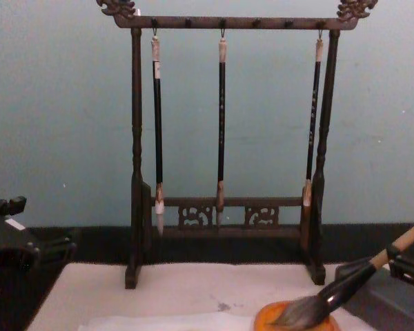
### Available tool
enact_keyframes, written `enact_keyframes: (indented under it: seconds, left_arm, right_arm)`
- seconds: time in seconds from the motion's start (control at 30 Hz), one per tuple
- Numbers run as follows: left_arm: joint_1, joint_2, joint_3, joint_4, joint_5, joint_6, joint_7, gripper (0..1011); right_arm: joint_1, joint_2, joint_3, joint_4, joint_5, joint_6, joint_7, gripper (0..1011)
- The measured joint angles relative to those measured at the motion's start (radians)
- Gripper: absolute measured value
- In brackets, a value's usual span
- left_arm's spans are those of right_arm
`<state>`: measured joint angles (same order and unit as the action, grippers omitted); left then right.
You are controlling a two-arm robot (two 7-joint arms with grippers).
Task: Pick up the brush from the inkstone, write on the paper, then place the brush back to its original position.
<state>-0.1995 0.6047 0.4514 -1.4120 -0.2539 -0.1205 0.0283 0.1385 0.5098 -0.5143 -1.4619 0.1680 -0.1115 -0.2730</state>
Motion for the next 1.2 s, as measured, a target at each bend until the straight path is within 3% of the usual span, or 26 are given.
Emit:
enact_keyframes:
  seconds: [1.2]
  left_arm:
    - [0.000, 0.000, 0.000, 0.000, 0.000, 0.000, 0.000, 1010]
  right_arm:
    - [0.000, 0.000, 0.000, 0.000, 0.000, 0.000, 0.000, 1000]
